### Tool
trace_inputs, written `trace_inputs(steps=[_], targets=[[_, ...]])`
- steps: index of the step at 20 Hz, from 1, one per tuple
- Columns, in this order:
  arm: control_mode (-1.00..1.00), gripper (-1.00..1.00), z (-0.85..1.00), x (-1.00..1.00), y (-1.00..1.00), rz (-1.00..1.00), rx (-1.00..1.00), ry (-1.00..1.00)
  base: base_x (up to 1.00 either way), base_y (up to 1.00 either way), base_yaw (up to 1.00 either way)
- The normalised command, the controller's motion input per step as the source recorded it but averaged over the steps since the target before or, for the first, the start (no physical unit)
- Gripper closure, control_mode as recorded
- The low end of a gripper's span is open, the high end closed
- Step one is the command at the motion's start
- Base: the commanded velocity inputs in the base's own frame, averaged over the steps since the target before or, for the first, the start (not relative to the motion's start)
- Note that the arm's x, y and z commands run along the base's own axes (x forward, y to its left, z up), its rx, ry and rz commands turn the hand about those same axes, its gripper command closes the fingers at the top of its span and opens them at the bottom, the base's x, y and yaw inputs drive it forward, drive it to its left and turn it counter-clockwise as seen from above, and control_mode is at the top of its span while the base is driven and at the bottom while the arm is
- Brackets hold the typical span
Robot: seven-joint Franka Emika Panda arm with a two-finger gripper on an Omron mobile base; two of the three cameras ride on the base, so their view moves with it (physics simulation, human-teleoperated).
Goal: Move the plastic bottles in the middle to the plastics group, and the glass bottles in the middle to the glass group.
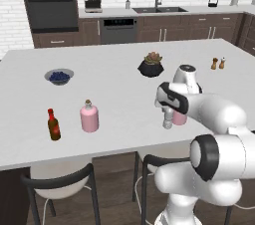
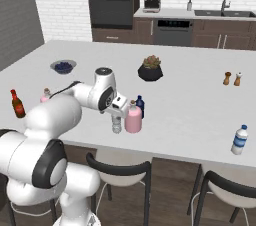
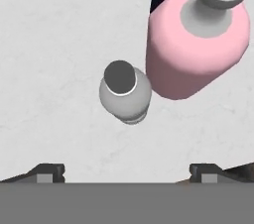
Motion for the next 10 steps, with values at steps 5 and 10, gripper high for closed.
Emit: trace_inputs(steps=[5, 10], targets=[[-1.0, -1.0, -0.01, 0.34, -0.03, 0.0, 0.0, 0.0, 0.0, 0.0, 0.0], [-1.0, -1.0, -0.01, 0.21, -0.01, 0.0, 0.0, 0.0, 0.0, 0.0, 0.0]])
